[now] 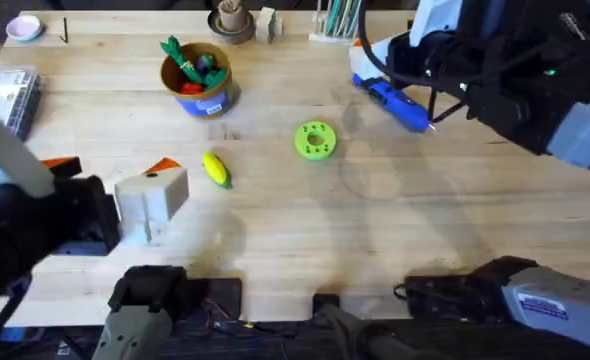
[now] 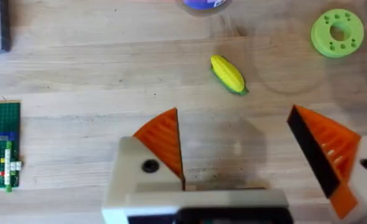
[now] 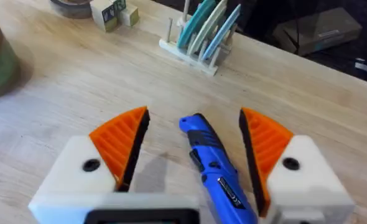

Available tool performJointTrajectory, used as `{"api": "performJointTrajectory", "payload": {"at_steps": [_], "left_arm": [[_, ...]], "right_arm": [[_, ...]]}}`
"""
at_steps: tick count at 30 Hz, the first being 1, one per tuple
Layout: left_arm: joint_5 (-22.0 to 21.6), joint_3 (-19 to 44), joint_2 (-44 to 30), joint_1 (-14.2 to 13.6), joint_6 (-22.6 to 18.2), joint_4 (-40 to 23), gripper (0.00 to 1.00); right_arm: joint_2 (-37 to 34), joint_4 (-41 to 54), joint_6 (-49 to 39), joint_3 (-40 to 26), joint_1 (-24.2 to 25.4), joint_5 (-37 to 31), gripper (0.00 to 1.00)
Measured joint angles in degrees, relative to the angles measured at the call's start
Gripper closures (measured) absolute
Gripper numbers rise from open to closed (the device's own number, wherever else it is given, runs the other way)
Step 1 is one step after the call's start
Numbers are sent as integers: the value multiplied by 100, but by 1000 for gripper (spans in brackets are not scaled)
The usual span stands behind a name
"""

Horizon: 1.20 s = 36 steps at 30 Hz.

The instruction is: Pick up the gripper from the table and insert it into the empty holder that is missing its gripper. Then pick up a screw, insert it into the mounting hole, and use the screwdriver to tighten it. Finally, clean up the table by picking up the vegetable and placing it into the bucket.

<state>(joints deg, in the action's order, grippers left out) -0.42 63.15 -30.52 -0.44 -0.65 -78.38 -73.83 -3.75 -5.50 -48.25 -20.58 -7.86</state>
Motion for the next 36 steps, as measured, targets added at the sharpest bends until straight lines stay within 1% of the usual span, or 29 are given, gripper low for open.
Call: {"api": "performJointTrajectory", "payload": {"at_steps": [2, 7, 10, 14, 17, 19, 22, 24, 27, 31, 33, 36], "left_arm": [[22, 54, -192, -3, 0, -22, 8], [313, 57, -463, -3, 33, 18, 8], [406, 57, -496, -3, 302, 146, 8], [529, 57, -527, -3, 1111, 237, 8], [530, 59, -573, -3, 1535, 209, 8], [445, 59, -632, -7, 1902, 81, 8], [188, 19, -731, -7, 2632, 33, 7], [69, -171, -746, -7, 3078, 225, 7], [49, -686, -752, -7, 3656, 613, 6], [136, -1378, -836, -7, 4035, 1187, 6], [183, -1678, -915, -7, 4147, 1405, 6], [218, -1959, -1077, -7, 4238, 1667, 6]], "right_arm": [[0, 0, 0, 0, 0, 0, 92], [0, 0, 0, 0, 0, 0, 92], [0, 0, 0, 0, 0, 0, 92], [-2, 0, 0, 0, 0, 0, 92], [-2, 0, 0, 0, 0, 0, 92], [0, 0, 0, 0, 0, 0, 92], [-1, 0, 0, 0, 0, 0, 92], [0, 0, 0, 0, 0, 0, 92], [0, 0, 0, 0, 0, 0, 94], [-2, -2, 2, 0, 0, 0, 91], [0, -2, 2, 0, 0, 0, 92], [0, -1, 0, 0, 0, 0, 91]]}}
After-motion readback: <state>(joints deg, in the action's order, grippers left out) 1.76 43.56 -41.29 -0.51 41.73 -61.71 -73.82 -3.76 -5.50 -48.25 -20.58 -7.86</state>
